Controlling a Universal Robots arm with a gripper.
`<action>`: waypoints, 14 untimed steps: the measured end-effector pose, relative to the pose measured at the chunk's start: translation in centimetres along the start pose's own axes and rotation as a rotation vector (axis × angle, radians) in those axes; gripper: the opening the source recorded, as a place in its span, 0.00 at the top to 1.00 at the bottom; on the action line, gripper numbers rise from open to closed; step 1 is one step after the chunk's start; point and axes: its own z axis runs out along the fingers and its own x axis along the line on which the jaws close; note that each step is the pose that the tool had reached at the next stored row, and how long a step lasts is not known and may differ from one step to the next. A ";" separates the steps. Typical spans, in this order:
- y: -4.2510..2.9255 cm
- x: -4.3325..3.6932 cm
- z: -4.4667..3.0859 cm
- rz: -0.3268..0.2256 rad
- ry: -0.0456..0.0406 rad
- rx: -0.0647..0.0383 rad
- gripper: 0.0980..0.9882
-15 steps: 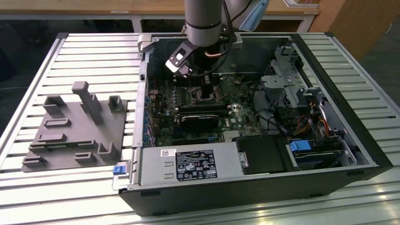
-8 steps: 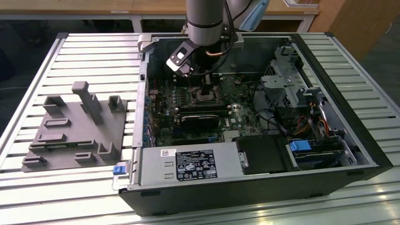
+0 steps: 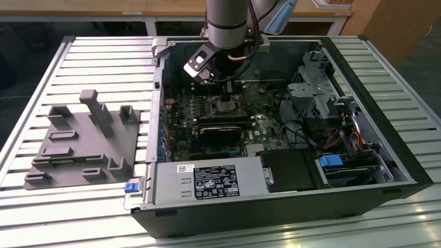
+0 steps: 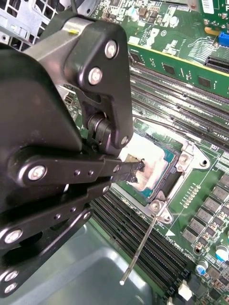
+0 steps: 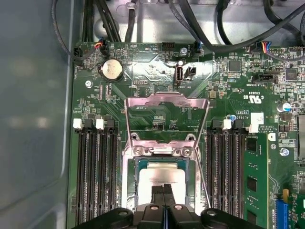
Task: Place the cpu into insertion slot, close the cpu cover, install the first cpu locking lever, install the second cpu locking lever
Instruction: 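Place the cpu into insertion slot, then close the cpu cover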
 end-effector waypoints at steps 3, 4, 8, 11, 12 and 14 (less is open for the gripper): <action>0.01 0.00 -0.15 0.000 0.0005 0.001 0.97; 0.02 0.00 -0.23 0.000 0.0007 0.002 0.97; 0.04 0.00 -0.55 0.000 0.0034 0.004 0.97; 0.05 0.01 -0.74 0.000 0.0041 0.004 0.97; 0.05 0.01 -0.84 0.000 0.0044 0.004 0.97; 0.07 0.01 -1.06 0.000 0.0045 0.005 0.97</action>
